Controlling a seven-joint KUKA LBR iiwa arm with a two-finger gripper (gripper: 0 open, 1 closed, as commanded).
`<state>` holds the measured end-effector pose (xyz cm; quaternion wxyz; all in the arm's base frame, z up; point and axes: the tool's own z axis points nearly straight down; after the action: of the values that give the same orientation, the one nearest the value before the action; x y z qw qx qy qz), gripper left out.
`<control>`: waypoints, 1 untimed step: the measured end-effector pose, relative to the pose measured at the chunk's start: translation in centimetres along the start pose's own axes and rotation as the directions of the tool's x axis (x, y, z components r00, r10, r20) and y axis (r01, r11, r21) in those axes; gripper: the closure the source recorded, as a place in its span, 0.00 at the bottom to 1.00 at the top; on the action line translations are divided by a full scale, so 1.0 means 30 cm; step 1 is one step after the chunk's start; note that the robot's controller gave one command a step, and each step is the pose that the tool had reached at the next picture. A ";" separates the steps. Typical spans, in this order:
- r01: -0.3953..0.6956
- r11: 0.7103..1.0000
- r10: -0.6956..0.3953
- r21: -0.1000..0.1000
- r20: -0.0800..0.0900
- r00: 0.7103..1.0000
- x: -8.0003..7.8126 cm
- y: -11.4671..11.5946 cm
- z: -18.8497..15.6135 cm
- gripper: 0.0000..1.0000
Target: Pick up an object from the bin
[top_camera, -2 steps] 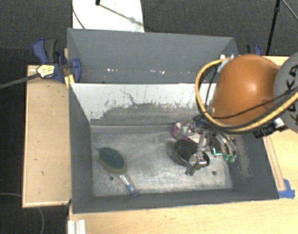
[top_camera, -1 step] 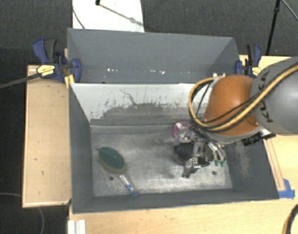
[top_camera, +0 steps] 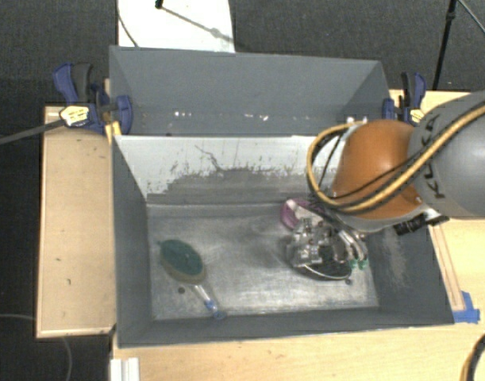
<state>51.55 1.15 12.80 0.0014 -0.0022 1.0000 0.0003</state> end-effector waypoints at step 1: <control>-0.002 1.000 0.002 0.000 0.000 1.000 0.000 0.000 0.000 0.00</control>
Offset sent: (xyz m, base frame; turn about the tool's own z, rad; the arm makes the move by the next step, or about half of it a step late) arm 0.0000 0.0000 0.0000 0.0000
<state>51.55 1.15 12.79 0.0013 -0.0013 1.0000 0.0004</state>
